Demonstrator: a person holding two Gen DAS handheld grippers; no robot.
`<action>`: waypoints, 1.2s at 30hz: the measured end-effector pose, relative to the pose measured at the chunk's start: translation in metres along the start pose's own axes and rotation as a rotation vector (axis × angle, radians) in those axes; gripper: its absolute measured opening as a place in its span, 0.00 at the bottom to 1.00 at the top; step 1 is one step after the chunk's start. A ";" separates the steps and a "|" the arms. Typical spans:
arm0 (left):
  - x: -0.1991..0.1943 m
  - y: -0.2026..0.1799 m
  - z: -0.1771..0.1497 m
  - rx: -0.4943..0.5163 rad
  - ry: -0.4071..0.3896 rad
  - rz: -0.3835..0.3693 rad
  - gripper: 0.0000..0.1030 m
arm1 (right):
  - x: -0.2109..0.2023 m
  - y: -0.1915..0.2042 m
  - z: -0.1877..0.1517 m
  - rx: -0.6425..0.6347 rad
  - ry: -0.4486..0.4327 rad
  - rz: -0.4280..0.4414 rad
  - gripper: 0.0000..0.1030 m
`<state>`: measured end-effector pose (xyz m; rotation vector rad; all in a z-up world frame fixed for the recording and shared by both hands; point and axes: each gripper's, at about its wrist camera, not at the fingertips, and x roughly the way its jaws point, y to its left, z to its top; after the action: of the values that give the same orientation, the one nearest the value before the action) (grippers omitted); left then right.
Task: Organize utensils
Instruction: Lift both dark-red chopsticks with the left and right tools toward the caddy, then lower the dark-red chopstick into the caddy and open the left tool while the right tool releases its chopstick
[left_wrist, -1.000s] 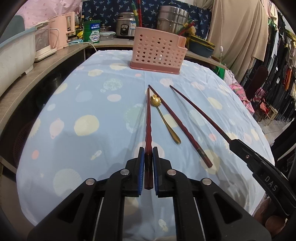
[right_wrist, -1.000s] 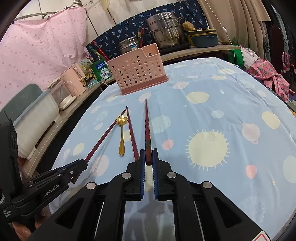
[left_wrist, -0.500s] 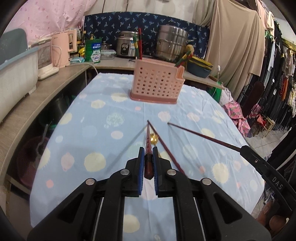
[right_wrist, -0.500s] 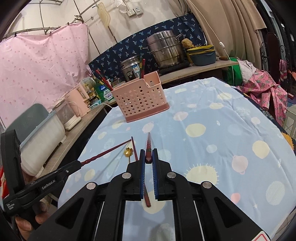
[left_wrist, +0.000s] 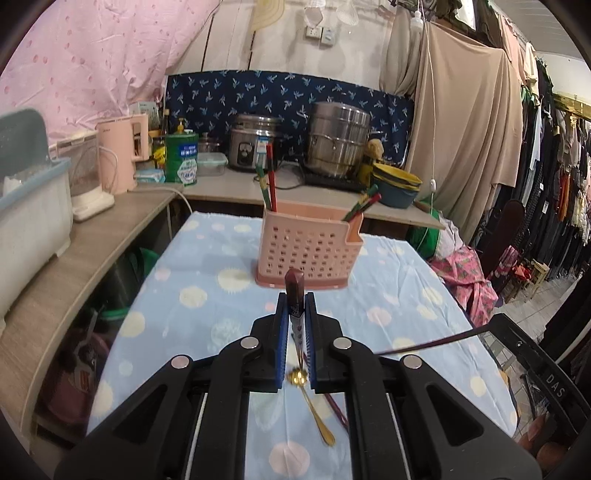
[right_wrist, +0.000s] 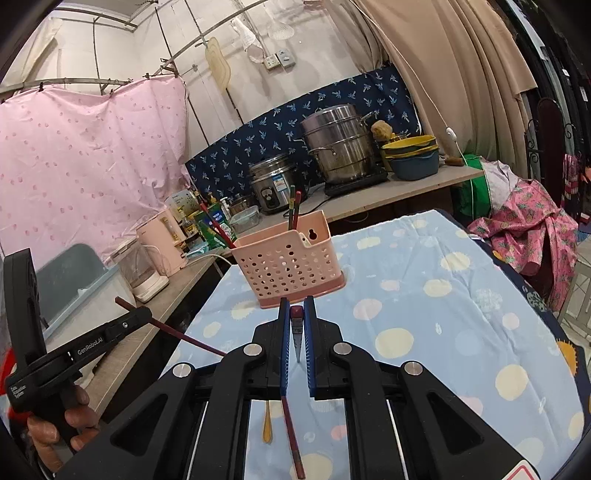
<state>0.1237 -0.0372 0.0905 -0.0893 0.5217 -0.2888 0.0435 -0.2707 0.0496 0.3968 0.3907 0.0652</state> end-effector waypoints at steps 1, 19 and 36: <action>0.001 -0.001 0.004 0.003 -0.007 0.003 0.08 | 0.002 0.001 0.004 -0.002 -0.006 0.002 0.07; 0.024 -0.009 0.104 0.030 -0.172 0.003 0.07 | 0.043 0.028 0.096 -0.057 -0.149 0.047 0.07; 0.057 -0.008 0.197 0.024 -0.359 0.016 0.07 | 0.101 0.050 0.196 -0.064 -0.329 0.057 0.07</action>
<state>0.2682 -0.0592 0.2349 -0.1113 0.1623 -0.2560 0.2122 -0.2823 0.1996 0.3478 0.0529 0.0668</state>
